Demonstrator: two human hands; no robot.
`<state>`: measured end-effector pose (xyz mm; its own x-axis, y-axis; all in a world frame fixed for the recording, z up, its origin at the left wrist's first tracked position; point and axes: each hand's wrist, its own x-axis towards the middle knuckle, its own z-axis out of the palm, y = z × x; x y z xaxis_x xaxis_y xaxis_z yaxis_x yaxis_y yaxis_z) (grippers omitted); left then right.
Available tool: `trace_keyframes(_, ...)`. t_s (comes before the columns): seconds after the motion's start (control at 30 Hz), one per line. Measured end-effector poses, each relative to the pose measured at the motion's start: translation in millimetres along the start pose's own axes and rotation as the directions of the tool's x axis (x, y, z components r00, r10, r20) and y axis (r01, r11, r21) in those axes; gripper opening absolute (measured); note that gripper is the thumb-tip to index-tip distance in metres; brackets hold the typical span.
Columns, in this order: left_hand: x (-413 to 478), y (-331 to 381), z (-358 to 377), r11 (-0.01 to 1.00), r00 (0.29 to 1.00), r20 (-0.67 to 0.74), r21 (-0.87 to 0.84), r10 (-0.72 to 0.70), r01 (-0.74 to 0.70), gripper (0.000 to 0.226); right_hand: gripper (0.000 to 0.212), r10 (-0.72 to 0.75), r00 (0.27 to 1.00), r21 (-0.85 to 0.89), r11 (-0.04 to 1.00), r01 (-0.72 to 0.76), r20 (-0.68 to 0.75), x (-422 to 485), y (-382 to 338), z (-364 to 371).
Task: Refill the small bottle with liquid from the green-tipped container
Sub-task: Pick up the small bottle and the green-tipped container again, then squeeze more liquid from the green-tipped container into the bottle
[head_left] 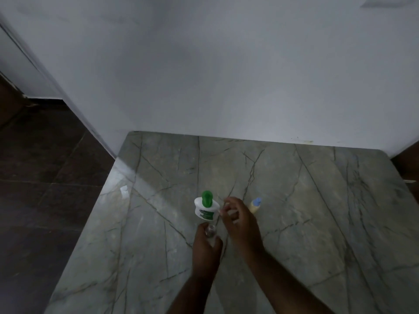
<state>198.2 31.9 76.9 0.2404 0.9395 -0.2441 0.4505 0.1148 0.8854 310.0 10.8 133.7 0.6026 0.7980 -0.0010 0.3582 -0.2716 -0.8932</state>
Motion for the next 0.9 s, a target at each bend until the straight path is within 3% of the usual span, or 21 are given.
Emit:
trace_keyframes(0.1, 4, 10, -15, 0.999, 0.999, -0.031, -0.039, -0.027, 0.026, 0.035, 0.031, 0.030, 0.993, 0.073, 0.997, -0.039, 0.118, 34, -30, 10)
trace_keyframes(0.23, 11, 23, -24, 0.999, 0.999, -0.037, -0.041, 0.024, -0.026, 0.039, 0.028, 0.044, 0.990, -0.028, 0.999, -0.041, 0.131, 54, -36, 14)
trace_keyframes(0.4, 19, 34, -25, 0.996, 0.996, -0.057, -0.059, 0.067, -0.071, 0.033, 0.029, 0.086, 0.967, -0.030, 0.996, -0.081, 0.241, 59, -32, 13)
trace_keyframes(0.6, 21, 37, -26, 0.993, 0.996, -0.053, -0.085, 0.078, -0.082, 0.030, 0.028, 0.149, 0.947, 0.076, 0.981, -0.178, 0.285, 61, -31, 15)
trace_keyframes(0.9, 17, 33, -23, 0.997, 0.998, -0.029, -0.055, 0.053, -0.055, 0.024, 0.029, 0.175, 0.942, 0.084, 0.975, -0.207, 0.287, 62, -29, 15)
